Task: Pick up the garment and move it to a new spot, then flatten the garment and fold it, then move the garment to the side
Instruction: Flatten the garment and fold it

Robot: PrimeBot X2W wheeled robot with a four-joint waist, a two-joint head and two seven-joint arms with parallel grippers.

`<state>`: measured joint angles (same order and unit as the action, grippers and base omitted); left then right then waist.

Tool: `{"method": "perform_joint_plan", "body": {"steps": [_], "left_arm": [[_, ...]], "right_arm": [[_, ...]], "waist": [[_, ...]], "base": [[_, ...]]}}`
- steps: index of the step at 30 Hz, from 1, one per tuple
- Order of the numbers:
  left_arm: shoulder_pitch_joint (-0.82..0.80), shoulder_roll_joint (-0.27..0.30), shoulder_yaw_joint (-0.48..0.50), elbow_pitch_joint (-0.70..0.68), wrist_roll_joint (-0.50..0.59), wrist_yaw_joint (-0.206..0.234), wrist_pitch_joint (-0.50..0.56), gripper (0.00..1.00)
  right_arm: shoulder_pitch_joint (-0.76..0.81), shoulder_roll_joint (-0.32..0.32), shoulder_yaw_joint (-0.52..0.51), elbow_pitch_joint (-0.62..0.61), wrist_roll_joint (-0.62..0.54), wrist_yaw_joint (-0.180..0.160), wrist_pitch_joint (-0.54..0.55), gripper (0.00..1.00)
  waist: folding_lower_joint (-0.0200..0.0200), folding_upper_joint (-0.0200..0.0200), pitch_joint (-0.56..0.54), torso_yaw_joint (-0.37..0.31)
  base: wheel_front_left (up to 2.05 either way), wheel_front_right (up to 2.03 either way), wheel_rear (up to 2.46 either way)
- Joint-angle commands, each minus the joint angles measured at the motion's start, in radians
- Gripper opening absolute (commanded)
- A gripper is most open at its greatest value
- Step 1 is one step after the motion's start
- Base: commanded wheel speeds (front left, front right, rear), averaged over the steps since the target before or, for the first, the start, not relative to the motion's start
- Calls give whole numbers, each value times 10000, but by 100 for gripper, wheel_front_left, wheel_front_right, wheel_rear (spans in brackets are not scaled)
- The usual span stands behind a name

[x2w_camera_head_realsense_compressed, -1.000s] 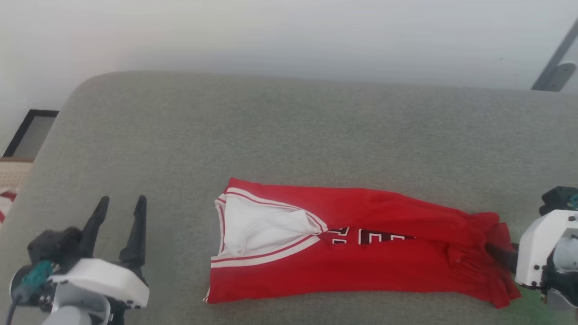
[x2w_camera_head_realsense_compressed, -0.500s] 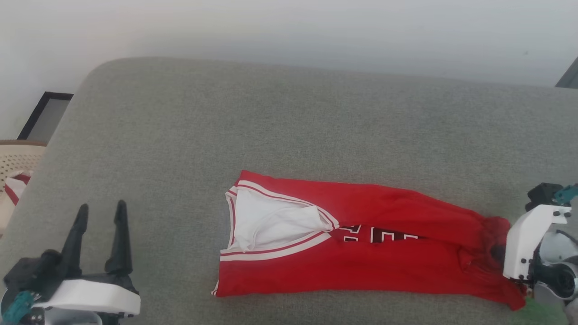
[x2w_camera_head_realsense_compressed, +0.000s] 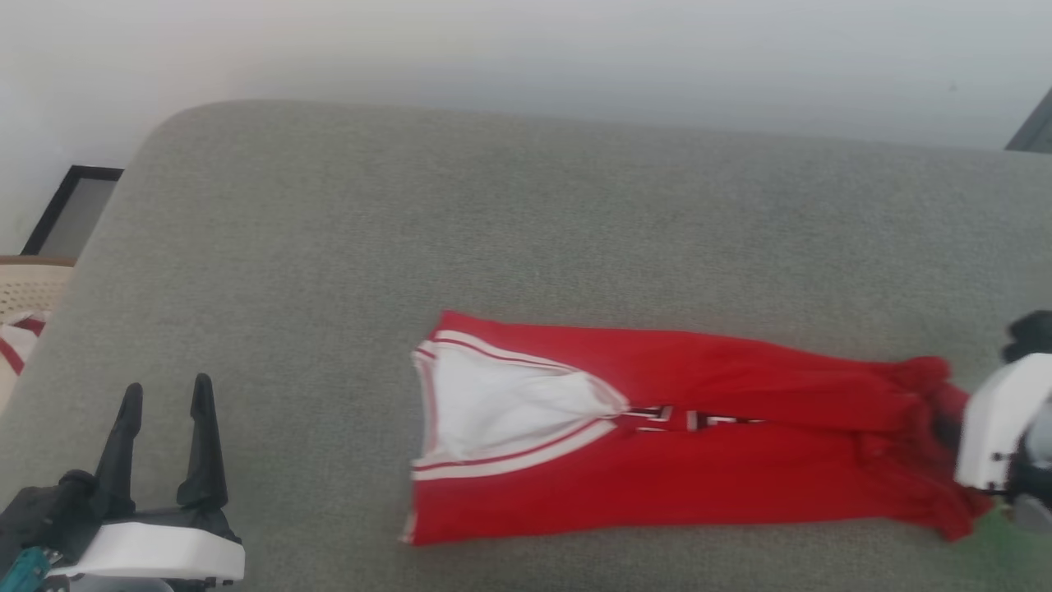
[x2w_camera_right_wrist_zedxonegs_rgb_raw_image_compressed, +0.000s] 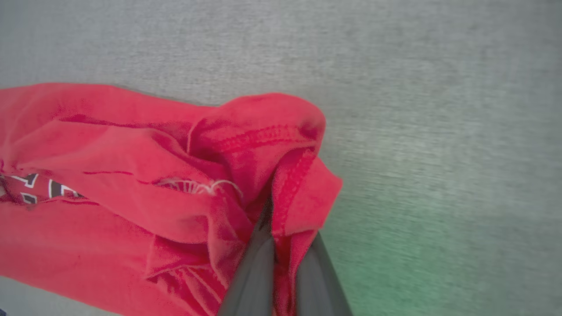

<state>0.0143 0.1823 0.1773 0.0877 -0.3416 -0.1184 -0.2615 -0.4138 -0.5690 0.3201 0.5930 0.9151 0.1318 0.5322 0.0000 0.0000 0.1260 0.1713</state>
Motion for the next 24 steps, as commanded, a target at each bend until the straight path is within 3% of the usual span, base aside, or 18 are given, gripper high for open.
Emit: {"method": "perform_joint_plan", "body": {"steps": [1, 9, 14, 24], "left_arm": [[-114, -72, 105, -32, 173, -54, -43, 100], [-225, -158, 186, 52, 213, -120, -43, 100], [-242, -73, 83, -33, 69, -125, -43, 100], [-203, 87, 22, 0, -78, -127, -43, 100]], "right_arm": [[-84, -256, -111, 161, 4, -22, -169, 0], [-326, -1201, -442, 952, -546, -21, -758, 0], [-477, -1464, -436, 1118, -857, -21, -892, 0], [-64, -1197, 92, -1236, 40, -12, -376, 0]], "waist": [[0, 0, 34, -84], [0, 0, 105, -400], [0, 0, 145, -619], [0, 0, 44, -856]], "base": [[0, 0, 0], [0, 0, 0], [0, 0, 0], [0, 0, 0]]}}
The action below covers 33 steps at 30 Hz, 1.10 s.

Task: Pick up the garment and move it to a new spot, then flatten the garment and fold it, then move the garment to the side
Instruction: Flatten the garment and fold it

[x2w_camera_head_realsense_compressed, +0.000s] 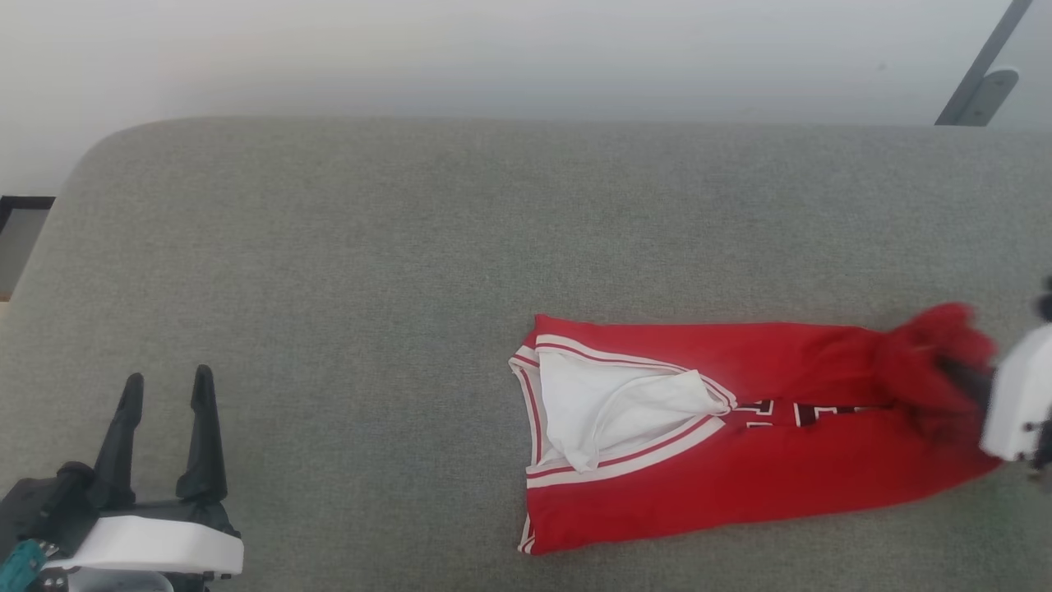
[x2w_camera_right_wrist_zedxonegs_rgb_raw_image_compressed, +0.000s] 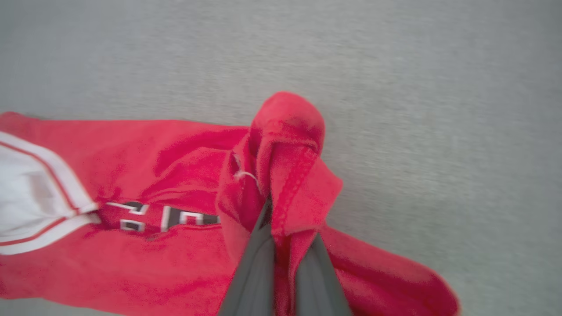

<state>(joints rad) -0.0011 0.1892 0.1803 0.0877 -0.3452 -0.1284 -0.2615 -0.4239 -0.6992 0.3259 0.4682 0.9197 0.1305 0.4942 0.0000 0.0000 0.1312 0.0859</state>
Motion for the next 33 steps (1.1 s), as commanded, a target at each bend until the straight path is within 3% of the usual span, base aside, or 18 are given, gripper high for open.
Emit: {"method": "perform_joint_plan", "body": {"steps": [1, 7, 11, 18, 27, 29, 30, 31, 33], "left_arm": [[-47, 39, -20, 5, -43, -27, -43, 100], [-48, 64, -201, 82, -90, -22, -43, 100], [-147, 48, -377, 138, -84, -22, -43, 100], [-316, -16, -748, 280, -29, -23, -43, 100], [-482, -43, -1019, 430, -110, -23, -44, 100], [-474, -73, -999, 450, -134, -23, -44, 100], [-466, -77, -994, 463, -129, -23, -44, 100], [-454, -73, -979, 466, -129, -23, -44, 100], [-422, -76, -943, 466, -147, -23, -44, 100]], "right_arm": [[123, 161, 92, -400, 228, 0, 87, 0], [365, 618, 790, -2536, 757, 0, 350, 0], [146, 1107, 1418, -2958, 755, 0, 365, 0], [-380, 2027, 2651, -2656, 753, 0, 197, 0], [-1043, 2772, 3902, -1366, 565, 0, -304, 0], [-1150, 2929, 4141, -1097, 568, 0, -432, 35], [-1207, 3015, 4247, -995, 599, 0, -516, 78], [-1239, 3101, 4364, -922, 693, 0, -549, 100], [-1344, 3142, 4576, -859, 801, 0, -597, 100]], "waist": [[0, 0, -31, -4], [0, 0, -192, 187], [0, 0, -293, 458], [0, 0, -430, 1028], [0, 0, -487, 1508], [0, 0, -500, 1541], [0, 0, -508, 1544], [0, 0, -515, 1539], [0, 0, -531, 1509]], "base": [[0, 0, 0], [0, 0, 0], [0, 0, 0], [0, 0, 0], [0, 0, 0], [0, 0, 0], [0, 0, 0], [0, 0, 0], [0, 0, 0]]}}
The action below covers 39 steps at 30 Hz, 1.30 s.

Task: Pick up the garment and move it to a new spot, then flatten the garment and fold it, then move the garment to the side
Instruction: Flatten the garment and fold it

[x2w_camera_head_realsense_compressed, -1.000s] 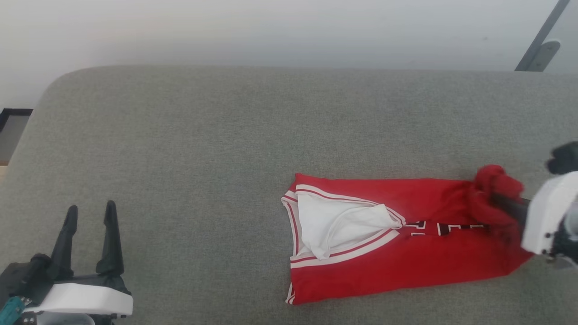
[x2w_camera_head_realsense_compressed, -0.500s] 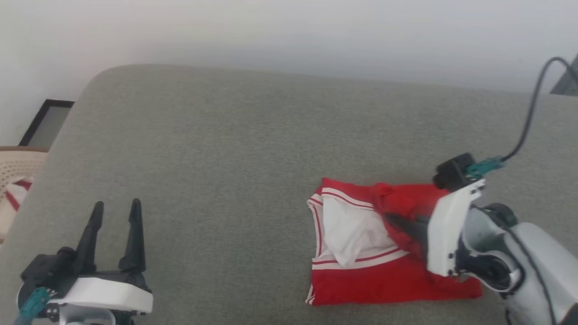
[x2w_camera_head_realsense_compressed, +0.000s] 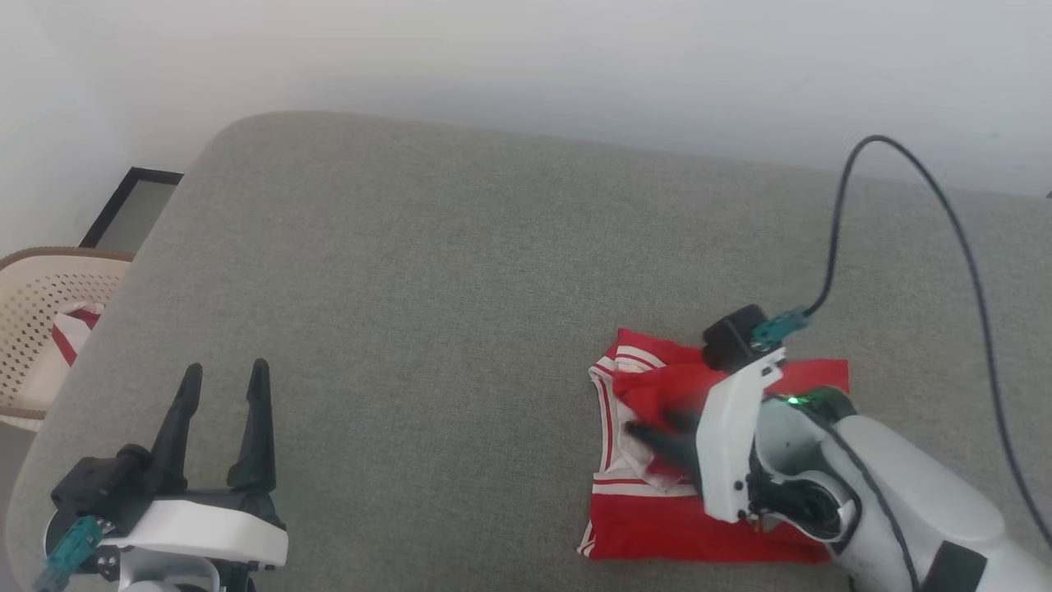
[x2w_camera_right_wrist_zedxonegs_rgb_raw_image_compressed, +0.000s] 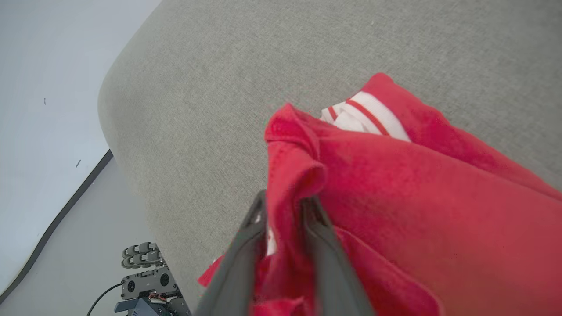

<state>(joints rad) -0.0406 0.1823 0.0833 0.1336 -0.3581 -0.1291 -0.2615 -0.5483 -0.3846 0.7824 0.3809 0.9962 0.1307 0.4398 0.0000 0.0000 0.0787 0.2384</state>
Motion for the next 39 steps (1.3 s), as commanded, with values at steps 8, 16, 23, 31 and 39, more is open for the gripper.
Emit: {"method": "perform_joint_plan", "body": {"steps": [8, 16, 23, 31, 39], "left_arm": [[84, -29, 269, -42, 16, -15, -44, 100], [205, 17, 429, -105, 80, -16, -44, 100], [391, 122, 616, -159, 185, -16, -44, 100], [620, 248, 776, -283, 294, -16, -44, 100], [957, 261, 942, -508, 406, -16, -44, 100]], "right_arm": [[-444, -273, 560, -465, 476, -2, -540, 100], [-528, -857, 481, -1047, 318, -2, -1722, 100], [-155, -1462, -179, -1042, -93, -2, -3328, 100], [594, -2062, -1283, -489, -798, -2, -5438, 100], [1591, -2206, -2468, 129, -1596, -2, -6872, 100]], "waist": [[0, 0, -50, -425], [0, 0, -159, -1051], [0, 0, -276, -1778], [0, 0, -471, -2488], [0, 0, -660, -2936]], "base": [[0, 0, 0], [0, 0, 0], [0, 0, 0], [0, 0, 0], [0, 0, 0]]}}
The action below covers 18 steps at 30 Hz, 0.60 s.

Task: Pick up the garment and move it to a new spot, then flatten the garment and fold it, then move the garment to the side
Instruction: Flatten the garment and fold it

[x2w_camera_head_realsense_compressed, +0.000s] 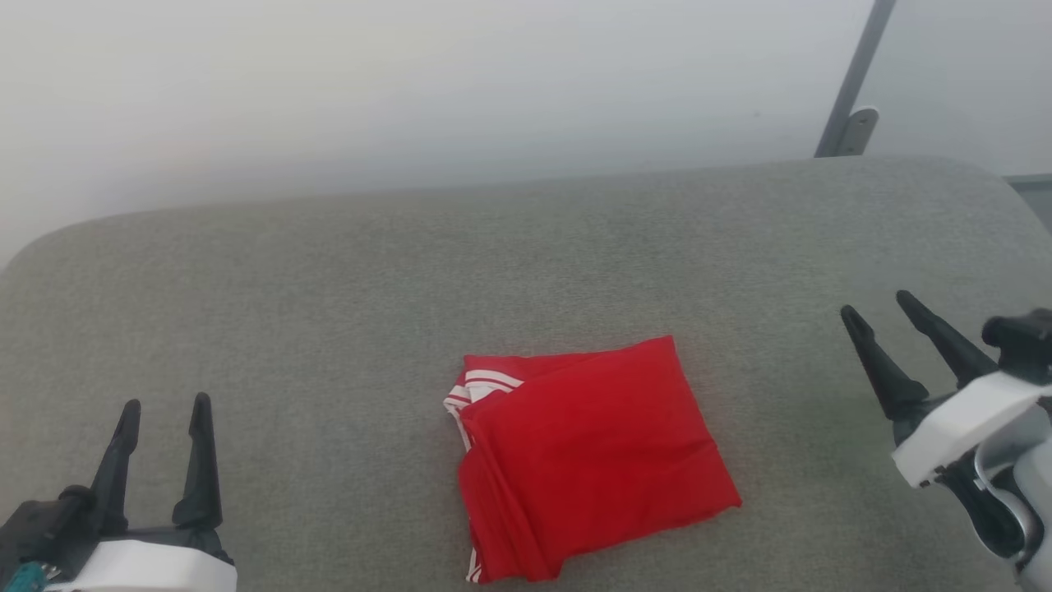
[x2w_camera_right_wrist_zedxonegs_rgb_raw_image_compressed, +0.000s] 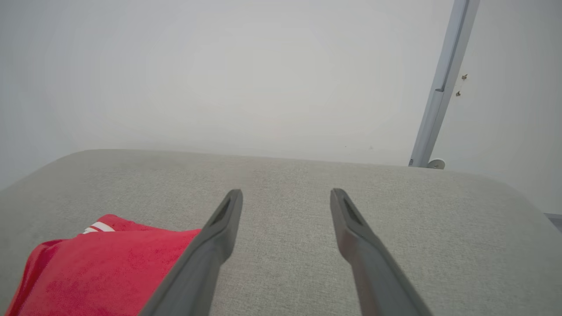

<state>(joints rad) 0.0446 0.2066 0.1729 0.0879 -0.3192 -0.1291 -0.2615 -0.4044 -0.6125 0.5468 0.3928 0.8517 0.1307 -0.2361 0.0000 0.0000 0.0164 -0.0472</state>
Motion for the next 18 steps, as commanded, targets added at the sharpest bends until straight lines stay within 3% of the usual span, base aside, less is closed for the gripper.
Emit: {"method": "perform_joint_plan", "body": {"steps": [1, 12, 18], "left_arm": [[138, 28, 70, -65, 18, -16, -44, 100], [453, -78, 375, -217, 58, -16, -44, 100], [514, -108, 433, -228, 68, -16, -44, 100]], "right_arm": [[258, 101, -280, 33, -335, -2, -178, 100], [1772, 999, -2221, -446, -1739, -2, -295, 100], [2196, 1273, -2751, -788, -2114, -2, -297, 100]], "waist": [[0, 0, -39, -128], [0, 0, -64, -422], [0, 0, -79, -435]], "base": [[0, 0, 0], [0, 0, 0], [0, 0, 0]]}}
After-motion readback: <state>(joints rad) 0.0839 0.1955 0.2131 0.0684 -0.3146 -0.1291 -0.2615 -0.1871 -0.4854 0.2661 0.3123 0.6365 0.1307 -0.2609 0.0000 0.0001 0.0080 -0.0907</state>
